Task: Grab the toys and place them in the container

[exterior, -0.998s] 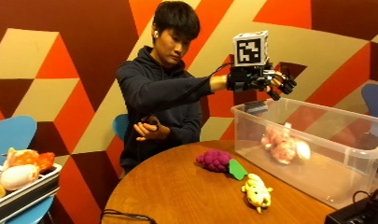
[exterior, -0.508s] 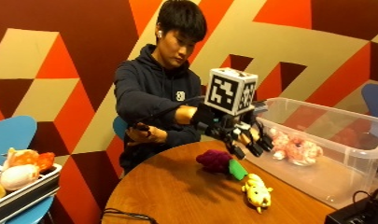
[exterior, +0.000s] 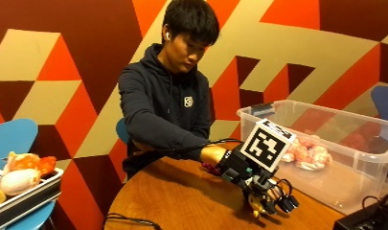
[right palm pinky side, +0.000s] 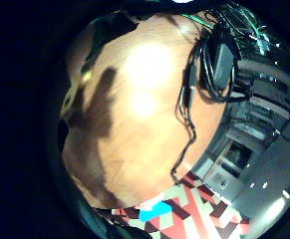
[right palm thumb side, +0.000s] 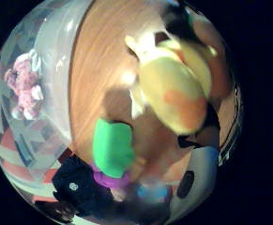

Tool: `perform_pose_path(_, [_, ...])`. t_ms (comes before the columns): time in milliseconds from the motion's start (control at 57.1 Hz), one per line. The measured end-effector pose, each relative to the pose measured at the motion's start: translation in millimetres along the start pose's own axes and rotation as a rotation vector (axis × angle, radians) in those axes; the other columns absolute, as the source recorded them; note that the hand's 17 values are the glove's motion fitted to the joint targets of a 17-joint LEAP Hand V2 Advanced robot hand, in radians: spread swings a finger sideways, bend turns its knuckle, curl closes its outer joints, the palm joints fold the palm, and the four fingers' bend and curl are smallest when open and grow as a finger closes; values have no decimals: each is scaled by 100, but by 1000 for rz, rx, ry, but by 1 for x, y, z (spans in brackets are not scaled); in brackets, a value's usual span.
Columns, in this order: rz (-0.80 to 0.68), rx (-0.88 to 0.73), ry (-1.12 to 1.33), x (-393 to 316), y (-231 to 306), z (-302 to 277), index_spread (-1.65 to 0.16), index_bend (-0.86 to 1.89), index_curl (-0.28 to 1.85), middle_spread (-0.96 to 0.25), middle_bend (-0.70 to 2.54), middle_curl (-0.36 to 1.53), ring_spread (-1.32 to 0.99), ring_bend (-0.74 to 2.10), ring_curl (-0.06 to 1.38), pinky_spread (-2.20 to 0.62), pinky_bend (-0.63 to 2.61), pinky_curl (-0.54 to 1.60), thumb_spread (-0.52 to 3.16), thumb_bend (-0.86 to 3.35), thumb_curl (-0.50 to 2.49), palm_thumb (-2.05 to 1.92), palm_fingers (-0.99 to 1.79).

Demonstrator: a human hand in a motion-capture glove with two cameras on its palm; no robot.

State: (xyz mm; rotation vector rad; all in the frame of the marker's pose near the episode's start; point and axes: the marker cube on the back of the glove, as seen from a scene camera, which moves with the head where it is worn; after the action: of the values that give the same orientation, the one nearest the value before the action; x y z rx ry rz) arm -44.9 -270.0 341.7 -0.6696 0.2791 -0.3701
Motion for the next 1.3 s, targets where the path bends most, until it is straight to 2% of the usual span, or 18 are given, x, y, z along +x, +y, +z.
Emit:
perform_pose_path(88, [-20,23,-33,-1,1,0,-37,114,70,-4,12,23,-3,8,19,0,61,30,149,37,61,80,3])
perform_pose_path(193, [-18,64,-65,1,5,2,-28,123,72,-10,32,29,-6,13,16,-1,52,27,147,35,61,78,18])
perform_pose_path(315, [-23,93,-162,2,15,-1,-21,119,71,-17,56,39,-12,16,14,-2,47,27,139,30,61,76,32])
perform_pose_path(438, [-3,163,-253,5,31,-22,-16,114,70,-21,64,43,-16,18,15,-2,47,28,128,23,64,74,31])
perform_pose_path(578, [-32,343,-395,1,65,-86,-14,106,70,-23,68,46,-21,21,16,-4,49,30,119,19,67,73,30])
perform_pose_path(788, [-165,604,-436,-46,114,-193,-13,102,71,-28,70,50,-28,27,20,-6,50,31,111,15,73,75,31])
perform_pose_path(981, [-178,650,-395,-109,109,-229,-13,98,74,-30,68,53,-31,31,23,-6,54,33,109,13,77,75,27])
perform_pose_path(1068, [-77,596,-283,-124,90,-220,-14,93,74,-28,58,52,-29,35,25,-6,61,36,116,13,75,74,20])
perform_pose_path(1086, [-72,585,-271,-126,87,-218,-15,90,73,-26,48,49,-28,34,25,-6,66,37,119,14,74,73,11])
perform_pose_path(1138, [-98,567,-223,-131,80,-209,-16,83,72,-19,28,44,-25,37,28,-5,77,41,130,12,69,66,-6])
perform_pose_path(1173, [-122,564,-193,-131,77,-203,-17,67,67,-15,20,41,-22,39,28,-4,83,42,132,8,65,59,-16])
perform_pose_path(1296, [-60,543,-254,-126,72,-195,-18,44,57,-6,10,35,-16,37,28,-2,86,42,139,4,57,53,-17])
